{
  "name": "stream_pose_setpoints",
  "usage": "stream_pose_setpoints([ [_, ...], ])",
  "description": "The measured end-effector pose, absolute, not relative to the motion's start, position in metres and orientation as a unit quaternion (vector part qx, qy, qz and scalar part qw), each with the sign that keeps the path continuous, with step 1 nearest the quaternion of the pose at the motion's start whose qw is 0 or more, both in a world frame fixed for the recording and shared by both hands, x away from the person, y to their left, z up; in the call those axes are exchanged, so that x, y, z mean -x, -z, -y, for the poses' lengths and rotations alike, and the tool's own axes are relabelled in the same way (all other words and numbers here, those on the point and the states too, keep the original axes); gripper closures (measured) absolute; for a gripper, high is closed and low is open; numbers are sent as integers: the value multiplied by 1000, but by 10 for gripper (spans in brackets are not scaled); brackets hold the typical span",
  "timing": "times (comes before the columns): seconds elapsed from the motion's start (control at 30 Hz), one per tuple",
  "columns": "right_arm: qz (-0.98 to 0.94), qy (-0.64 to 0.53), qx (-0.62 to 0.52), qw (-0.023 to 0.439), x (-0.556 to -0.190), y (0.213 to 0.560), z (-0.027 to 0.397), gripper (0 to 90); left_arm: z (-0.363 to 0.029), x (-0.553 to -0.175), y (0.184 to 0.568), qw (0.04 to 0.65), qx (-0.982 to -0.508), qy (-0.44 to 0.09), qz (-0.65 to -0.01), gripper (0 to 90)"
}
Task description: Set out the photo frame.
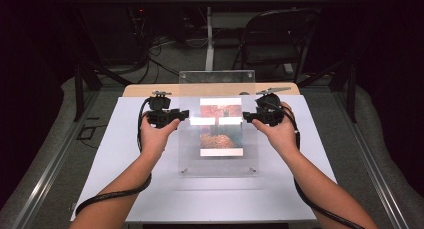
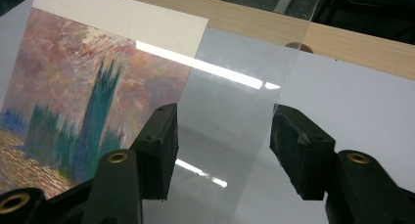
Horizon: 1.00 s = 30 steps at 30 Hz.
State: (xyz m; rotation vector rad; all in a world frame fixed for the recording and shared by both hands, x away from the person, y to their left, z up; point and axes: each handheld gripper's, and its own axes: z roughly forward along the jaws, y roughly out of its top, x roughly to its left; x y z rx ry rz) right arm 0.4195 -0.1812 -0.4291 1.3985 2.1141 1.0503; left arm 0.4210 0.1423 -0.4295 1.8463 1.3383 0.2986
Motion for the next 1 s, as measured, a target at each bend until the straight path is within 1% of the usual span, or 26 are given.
stream_pose_setpoints([
  [0.57, -754, -382, -480, 234, -392, 421, 179, 459, -143, -395, 422, 423, -731, -149, -515, 601],
  [1.0, -747, -396, -473, 248, -373, 416, 182, 511, -144, -377, 418, 432, -731, -166, -502, 617],
])
